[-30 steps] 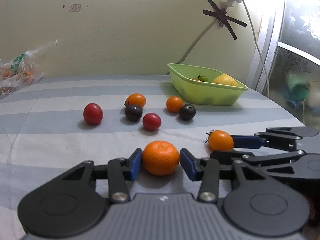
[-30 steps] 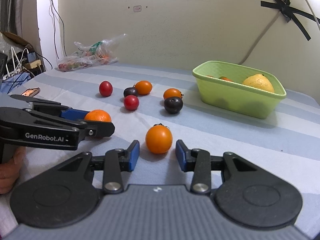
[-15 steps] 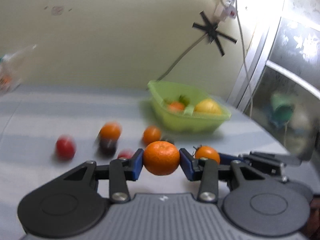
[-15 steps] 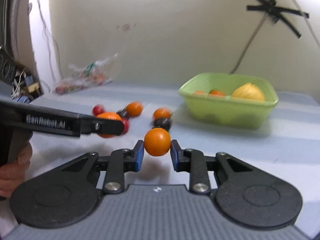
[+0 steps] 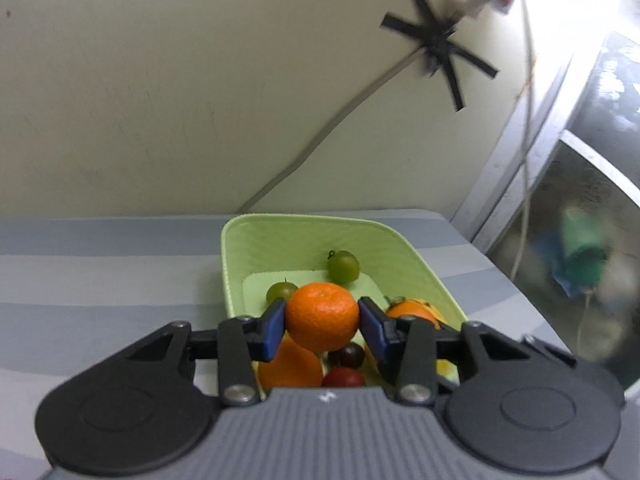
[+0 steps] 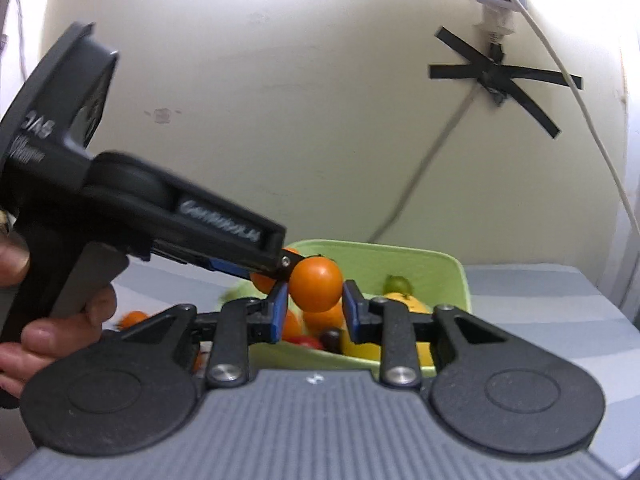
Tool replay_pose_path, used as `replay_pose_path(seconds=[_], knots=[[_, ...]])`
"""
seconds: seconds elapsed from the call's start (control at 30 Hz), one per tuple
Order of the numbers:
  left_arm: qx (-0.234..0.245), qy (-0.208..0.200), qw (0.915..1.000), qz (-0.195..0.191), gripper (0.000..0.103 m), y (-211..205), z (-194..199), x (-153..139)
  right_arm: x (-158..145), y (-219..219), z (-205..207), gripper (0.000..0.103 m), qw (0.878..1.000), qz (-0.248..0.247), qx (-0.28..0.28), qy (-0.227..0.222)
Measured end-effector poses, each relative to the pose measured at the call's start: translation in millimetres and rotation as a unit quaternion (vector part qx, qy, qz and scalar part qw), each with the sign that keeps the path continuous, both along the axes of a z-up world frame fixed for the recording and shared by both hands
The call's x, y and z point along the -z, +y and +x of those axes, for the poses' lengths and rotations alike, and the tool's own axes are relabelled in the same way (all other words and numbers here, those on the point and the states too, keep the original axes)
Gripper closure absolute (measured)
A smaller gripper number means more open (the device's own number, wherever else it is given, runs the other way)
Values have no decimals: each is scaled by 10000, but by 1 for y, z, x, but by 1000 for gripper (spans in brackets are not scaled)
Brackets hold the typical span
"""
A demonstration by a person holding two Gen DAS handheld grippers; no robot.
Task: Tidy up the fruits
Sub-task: 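Open the left gripper over the basket while the right gripper opens too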
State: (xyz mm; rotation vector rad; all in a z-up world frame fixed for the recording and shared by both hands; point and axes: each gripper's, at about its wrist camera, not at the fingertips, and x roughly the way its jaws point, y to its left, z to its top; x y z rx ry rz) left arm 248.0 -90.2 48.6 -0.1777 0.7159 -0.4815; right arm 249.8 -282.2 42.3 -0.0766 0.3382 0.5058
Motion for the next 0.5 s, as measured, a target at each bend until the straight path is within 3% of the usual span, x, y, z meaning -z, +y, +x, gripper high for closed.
replay_pose_path(seconds=[0.13, 0.27, 0.5], knots=[[-50, 100, 9999, -93, 59, -3, 13, 7, 3, -3, 1, 56, 9999, 13, 81, -70], [-125, 20, 9997, -201, 58, 3, 11, -1, -1, -4, -5, 56, 9995, 113, 178, -252], [-384, -655, 9957, -524, 57, 47, -27, -55, -6, -20, -12, 56, 9970, 605, 347, -341]])
